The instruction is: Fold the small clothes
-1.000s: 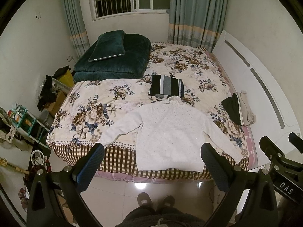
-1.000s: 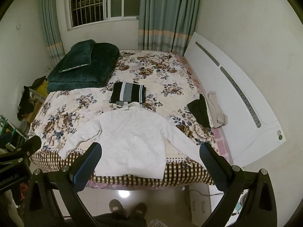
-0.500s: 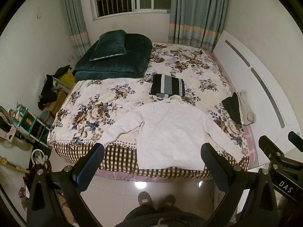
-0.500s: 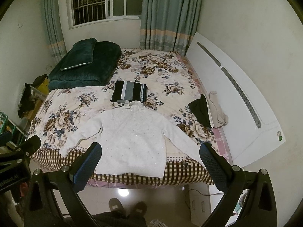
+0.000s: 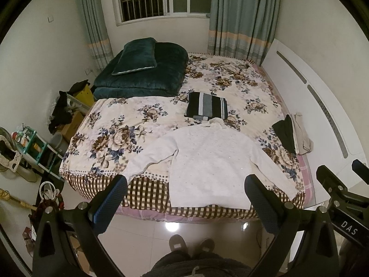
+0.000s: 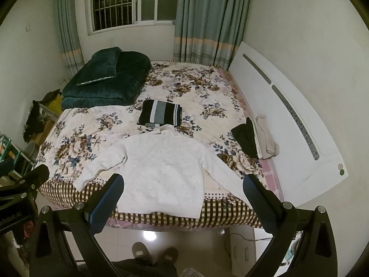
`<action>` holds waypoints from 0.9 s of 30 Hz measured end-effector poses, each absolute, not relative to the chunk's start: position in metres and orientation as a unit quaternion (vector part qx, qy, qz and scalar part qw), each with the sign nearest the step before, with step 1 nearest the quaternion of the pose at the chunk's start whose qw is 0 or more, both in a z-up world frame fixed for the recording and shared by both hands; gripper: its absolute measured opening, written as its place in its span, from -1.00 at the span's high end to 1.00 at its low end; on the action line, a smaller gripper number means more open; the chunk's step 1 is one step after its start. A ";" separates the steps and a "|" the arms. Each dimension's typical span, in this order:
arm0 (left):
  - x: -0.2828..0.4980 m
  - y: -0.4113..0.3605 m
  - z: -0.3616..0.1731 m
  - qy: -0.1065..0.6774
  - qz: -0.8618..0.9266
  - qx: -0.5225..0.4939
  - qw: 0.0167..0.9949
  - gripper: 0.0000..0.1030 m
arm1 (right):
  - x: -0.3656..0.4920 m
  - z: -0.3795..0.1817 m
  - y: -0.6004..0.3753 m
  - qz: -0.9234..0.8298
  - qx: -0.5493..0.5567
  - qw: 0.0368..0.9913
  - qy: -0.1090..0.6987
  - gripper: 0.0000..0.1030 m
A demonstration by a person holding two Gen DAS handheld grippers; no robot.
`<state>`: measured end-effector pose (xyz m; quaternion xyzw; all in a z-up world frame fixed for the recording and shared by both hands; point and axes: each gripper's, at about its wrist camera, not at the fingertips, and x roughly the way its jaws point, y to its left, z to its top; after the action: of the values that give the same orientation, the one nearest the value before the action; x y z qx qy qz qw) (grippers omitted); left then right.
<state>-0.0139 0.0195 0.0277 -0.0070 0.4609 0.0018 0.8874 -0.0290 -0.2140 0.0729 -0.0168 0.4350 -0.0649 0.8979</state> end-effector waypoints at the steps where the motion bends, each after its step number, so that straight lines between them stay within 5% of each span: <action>1: -0.013 0.019 0.028 0.461 0.001 -0.007 0.887 -1.00 | -0.029 0.073 -0.214 -0.065 -0.017 0.898 0.435 -1.00; 27: -0.001 0.014 0.031 0.462 -0.003 -0.012 0.887 -1.00 | -0.029 0.074 -0.215 -0.065 -0.017 0.899 0.432 -1.00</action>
<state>-0.0006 0.0143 0.0312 -0.0119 0.4619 -0.0030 0.8868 -0.0293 -0.2153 0.0742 -0.0167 0.4319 -0.0652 0.8994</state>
